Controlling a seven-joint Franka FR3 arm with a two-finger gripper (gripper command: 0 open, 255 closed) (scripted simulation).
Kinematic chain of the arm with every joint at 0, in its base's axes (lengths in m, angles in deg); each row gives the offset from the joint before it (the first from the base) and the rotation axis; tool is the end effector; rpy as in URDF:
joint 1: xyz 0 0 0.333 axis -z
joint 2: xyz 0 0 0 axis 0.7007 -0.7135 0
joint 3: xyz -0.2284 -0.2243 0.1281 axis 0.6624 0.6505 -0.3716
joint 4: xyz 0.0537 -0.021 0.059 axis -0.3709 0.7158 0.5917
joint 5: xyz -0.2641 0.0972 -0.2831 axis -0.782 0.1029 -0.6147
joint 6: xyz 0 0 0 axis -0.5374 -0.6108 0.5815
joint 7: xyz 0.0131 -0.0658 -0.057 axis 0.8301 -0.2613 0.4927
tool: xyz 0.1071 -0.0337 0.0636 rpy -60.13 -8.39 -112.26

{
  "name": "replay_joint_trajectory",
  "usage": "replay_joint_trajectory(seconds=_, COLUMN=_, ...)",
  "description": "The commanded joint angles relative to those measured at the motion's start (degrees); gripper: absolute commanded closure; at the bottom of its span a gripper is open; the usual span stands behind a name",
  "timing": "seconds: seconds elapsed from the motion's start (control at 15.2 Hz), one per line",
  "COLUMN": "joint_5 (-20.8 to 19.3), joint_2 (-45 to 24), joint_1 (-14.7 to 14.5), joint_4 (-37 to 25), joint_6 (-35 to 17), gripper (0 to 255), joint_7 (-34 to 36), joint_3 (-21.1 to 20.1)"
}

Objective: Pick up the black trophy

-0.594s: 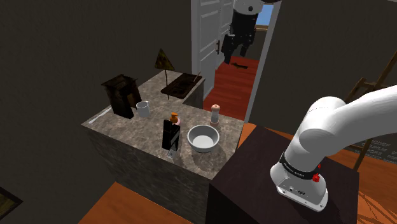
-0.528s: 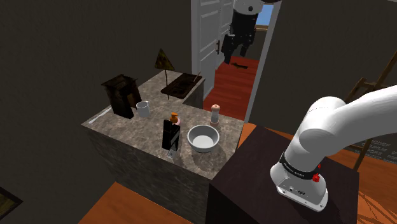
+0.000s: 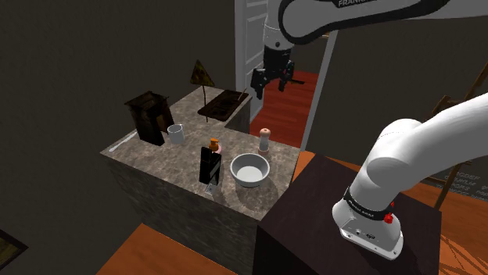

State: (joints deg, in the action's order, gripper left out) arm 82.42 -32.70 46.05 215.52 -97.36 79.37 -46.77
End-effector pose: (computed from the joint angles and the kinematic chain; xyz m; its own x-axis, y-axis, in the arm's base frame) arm 0.3665 0.0397 0.5346 0.9502 -0.2820 0.1331 -0.2908 -0.9553 0.0522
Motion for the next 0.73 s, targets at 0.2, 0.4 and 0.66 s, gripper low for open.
replay_joint_trajectory(seconds=0.2, joint_5=0.9, joint_2=-8.2, joint_1=1.2, joint_4=1.2, joint_6=-8.5, gripper=0, joint_7=9.0, joint_3=-3.6)
replay_joint_trajectory(seconds=0.4, joint_5=0.8, joint_2=-14.0, joint_1=2.1, joint_4=0.9, joint_6=-13.3, gripper=0, joint_7=14.4, joint_3=-5.6)
replay_joint_trajectory(seconds=0.66, joint_5=-0.4, joint_2=-22.5, joint_1=3.3, joint_4=-0.8, joint_6=-19.3, gripper=0, joint_7=21.9, joint_3=-7.9)
